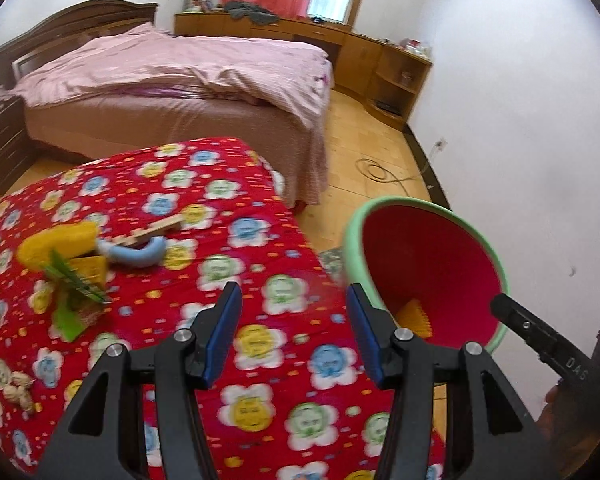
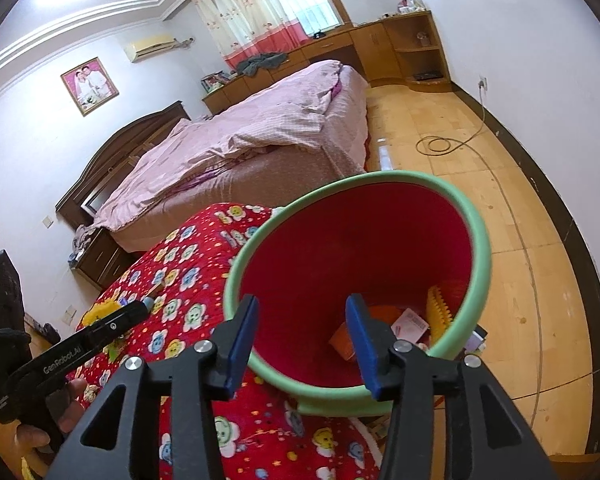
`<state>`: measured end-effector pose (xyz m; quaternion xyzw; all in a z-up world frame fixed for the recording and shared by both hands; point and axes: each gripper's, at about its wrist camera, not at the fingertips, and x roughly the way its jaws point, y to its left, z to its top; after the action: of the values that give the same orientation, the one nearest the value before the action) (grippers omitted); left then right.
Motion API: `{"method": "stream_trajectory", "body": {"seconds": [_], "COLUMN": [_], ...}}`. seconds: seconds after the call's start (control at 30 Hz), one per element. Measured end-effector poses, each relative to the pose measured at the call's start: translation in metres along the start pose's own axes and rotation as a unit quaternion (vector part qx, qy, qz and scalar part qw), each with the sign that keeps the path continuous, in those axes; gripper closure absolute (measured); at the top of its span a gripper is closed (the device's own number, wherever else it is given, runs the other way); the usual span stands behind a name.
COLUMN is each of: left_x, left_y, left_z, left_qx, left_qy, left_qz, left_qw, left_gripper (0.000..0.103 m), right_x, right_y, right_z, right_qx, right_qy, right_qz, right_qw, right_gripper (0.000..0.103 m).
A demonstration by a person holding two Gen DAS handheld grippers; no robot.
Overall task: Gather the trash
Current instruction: 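Open the left tool to drop the orange box while the right tool drops the tissue, then grasp the green snack packet on the bedspread with the left tool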
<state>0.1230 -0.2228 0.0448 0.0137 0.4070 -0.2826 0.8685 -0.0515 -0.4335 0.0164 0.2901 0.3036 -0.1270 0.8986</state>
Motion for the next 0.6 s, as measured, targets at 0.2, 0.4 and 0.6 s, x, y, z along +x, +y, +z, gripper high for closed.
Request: {"method": "stream_trajectory", "body": {"seconds": [0.2, 0.4, 0.6], "left_x": [-0.011, -0.015, -0.014], "left_y": [0.037, 0.077, 0.113], "left_z": [-0.002, -0.004, -0.011], "left_qx": [-0.023, -0.052, -0.076], "left_qy": [-0.011, -0.010, -0.001], "left_qz": [0.037, 0.072, 0.104], "left_qw": [0.9990, 0.9960, 0.9916], "left_gripper": [0.049, 0.048, 0.040], "right_x": [0.008, 0.019, 0.032], "right_y": [0.025, 0.048, 0.068], "right_z": [-0.003, -0.004, -0.007], "right_qx": [-0.019, -0.036, -0.049], "right_qy": [0.009, 0.019, 0.030], "right_qz": [0.011, 0.019, 0.023], "right_qw": [1.000, 0.999, 0.998], "right_gripper": [0.050, 0.045, 0.043]}}
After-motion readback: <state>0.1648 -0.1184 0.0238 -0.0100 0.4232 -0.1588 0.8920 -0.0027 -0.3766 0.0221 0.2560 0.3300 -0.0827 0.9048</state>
